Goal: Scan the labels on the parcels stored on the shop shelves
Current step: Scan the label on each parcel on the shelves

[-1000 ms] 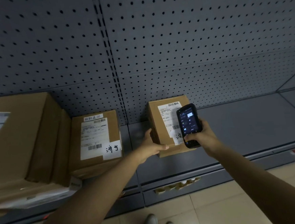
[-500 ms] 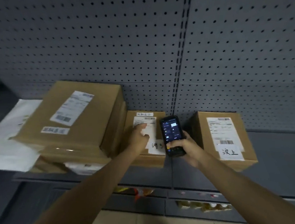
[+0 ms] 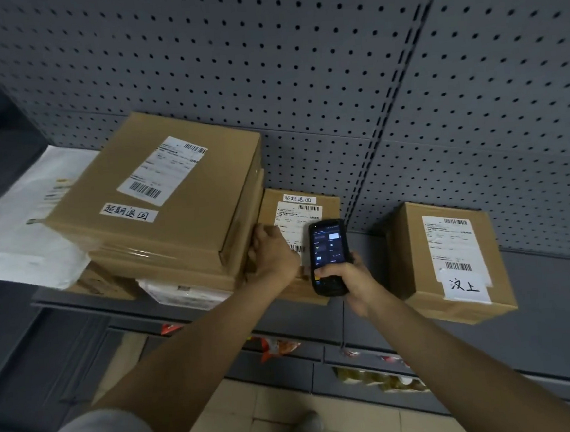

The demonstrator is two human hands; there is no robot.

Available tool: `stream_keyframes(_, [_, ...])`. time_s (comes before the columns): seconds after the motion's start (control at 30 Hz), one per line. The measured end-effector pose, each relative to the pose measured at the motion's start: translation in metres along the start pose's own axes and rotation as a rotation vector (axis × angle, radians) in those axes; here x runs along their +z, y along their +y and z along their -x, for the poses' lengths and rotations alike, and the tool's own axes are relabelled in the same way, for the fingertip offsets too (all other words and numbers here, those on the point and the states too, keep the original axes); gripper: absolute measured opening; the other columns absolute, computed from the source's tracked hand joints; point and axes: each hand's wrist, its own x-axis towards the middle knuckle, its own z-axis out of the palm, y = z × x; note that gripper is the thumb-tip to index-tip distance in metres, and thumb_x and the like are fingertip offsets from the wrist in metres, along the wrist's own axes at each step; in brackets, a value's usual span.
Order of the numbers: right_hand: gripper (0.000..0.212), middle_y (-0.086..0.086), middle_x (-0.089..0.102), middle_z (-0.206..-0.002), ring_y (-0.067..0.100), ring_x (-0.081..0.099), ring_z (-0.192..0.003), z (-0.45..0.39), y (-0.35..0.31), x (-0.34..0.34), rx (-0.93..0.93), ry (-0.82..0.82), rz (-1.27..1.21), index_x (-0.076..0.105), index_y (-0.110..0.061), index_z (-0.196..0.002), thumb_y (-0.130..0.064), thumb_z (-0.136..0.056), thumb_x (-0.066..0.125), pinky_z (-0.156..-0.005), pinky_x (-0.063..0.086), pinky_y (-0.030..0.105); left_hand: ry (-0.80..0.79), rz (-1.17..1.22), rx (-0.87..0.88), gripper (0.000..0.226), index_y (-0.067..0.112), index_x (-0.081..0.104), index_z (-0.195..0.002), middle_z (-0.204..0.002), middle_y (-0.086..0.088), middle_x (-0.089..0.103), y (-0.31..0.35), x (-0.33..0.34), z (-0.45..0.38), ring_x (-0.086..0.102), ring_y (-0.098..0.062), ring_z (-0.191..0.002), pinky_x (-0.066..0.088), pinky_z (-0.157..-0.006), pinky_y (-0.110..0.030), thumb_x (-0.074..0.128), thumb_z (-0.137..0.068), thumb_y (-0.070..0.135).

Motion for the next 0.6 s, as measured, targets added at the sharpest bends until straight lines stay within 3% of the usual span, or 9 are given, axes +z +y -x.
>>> stream_keyframes(0.2, [0.08,0.012,0.064,-0.114,0.03,0.062,-0.107,0.004,0.002,0.012,-0.053,0.081,0.048,0.043,-0.011,-0.125,0.002,-0.053,0.076,-0.077,0.054,0.035,0.016,-0.095,-0.107,0.085,0.008,0.024,-0.145,-0.153,-0.016,0.01,0.014,0.01,-0.004,0.016,-0.031,-0.142,0.021,-0.114,-0.044,0.069,-0.077,0.03])
stream_keyframes(0.4, [0.069,0.009,0.061,-0.11,0.026,0.06,-0.103,0.007,0.002,0.014,-0.073,0.139,0.022,0.038,-0.015,-0.12,0.013,-0.064,0.069,-0.084,0.052,0.038,-0.014,-0.141,-0.156,0.087,0.012,0.017,-0.148,-0.158,-0.019,-0.002,0.024,0.018,-0.006,-0.001,-0.034,-0.147,0.005,-0.118,-0.049,0.067,-0.08,0.036])
stream_keyframes(0.6, [0.081,0.012,0.06,-0.118,0.028,0.059,-0.109,0.013,0.008,0.015,-0.077,0.179,0.008,0.036,-0.014,-0.132,0.008,-0.062,0.071,-0.096,0.05,0.045,0.012,-0.154,-0.151,0.095,0.014,0.021,-0.145,-0.154,-0.019,0.009,0.023,0.018,-0.011,0.009,-0.035,-0.144,0.017,-0.114,-0.053,0.069,-0.074,0.054])
